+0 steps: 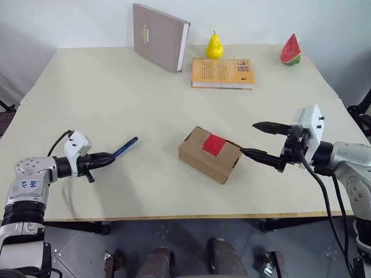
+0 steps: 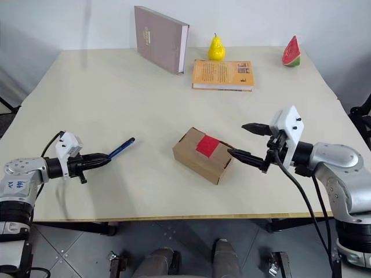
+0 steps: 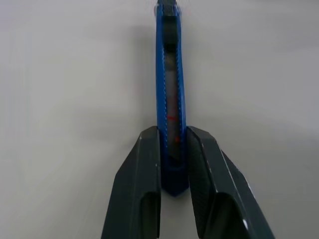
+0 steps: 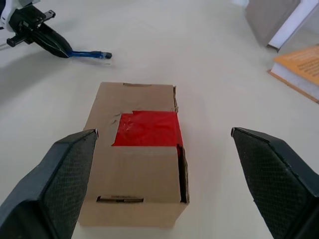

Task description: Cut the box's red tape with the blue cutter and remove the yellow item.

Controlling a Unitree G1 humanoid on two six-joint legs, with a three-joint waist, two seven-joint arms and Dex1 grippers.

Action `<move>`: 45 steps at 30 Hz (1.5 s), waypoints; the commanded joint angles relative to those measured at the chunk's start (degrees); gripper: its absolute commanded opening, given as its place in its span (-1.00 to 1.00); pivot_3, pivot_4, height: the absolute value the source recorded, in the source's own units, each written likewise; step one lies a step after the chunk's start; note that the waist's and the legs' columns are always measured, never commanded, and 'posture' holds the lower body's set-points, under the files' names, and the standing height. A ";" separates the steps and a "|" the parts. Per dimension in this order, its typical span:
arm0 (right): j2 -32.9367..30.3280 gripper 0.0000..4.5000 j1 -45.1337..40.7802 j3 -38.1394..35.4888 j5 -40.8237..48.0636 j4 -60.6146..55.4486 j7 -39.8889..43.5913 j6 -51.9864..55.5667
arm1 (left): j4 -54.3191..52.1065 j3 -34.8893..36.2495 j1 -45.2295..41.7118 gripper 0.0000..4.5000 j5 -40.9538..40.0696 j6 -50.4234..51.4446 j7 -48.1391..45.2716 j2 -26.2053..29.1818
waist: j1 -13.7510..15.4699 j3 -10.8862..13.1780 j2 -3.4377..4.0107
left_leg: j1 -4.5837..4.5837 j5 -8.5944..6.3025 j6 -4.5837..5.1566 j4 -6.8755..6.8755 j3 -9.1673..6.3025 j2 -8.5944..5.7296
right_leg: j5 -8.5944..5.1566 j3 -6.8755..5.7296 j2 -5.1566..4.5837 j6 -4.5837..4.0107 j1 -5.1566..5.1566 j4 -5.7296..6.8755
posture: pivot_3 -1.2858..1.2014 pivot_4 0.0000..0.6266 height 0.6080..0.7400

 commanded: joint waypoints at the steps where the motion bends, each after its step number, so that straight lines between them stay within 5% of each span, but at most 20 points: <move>1: -1.48 1.00 -2.57 0.40 1.10 -2.78 0.33 0.69 | -5.12 -0.12 2.91 -0.81 -0.90 1.30 -2.09 1.47 | 0.00 0.00 0.00 | 0.00 0.00 0.00 -0.01 -0.02 0.01 | 0.00 -0.01 0.00 0.00 0.00 -0.01 | 0.03 -0.52 1.00; 11: 3.35 0.92 -15.91 14.71 1.10 -7.57 0.08 5.84 | -32.39 -0.62 13.97 -0.81 -5.04 9.93 -4.61 4.72 | 0.05 0.02 -0.01 | -0.08 -0.02 -0.02 0.00 -0.06 0.08 | 0.00 0.00 -0.01 -0.01 -0.02 -0.11 | 0.03 -0.52 1.00; 24: 11.12 -0.99 -27.13 47.67 -25.41 -0.10 5.89 -8.19 | -44.08 -7.38 17.29 -0.81 -2.23 9.29 -5.61 6.47 | -0.14 0.03 0.02 | -0.10 -0.04 0.01 -0.01 -0.05 0.03 | -0.01 -0.02 0.05 -0.01 -0.07 -0.09 | 0.03 -0.52 1.00; 45: 21.87 -0.99 -22.59 55.96 -43.69 19.17 10.22 -27.93 | -45.42 -8.60 20.11 -0.81 -1.69 10.50 -1.71 5.57 | -0.53 0.00 0.02 | 0.03 -0.06 0.01 -0.02 -0.05 0.02 | -0.01 -0.03 0.08 -0.03 -0.01 -0.06 | 0.03 -0.52 1.00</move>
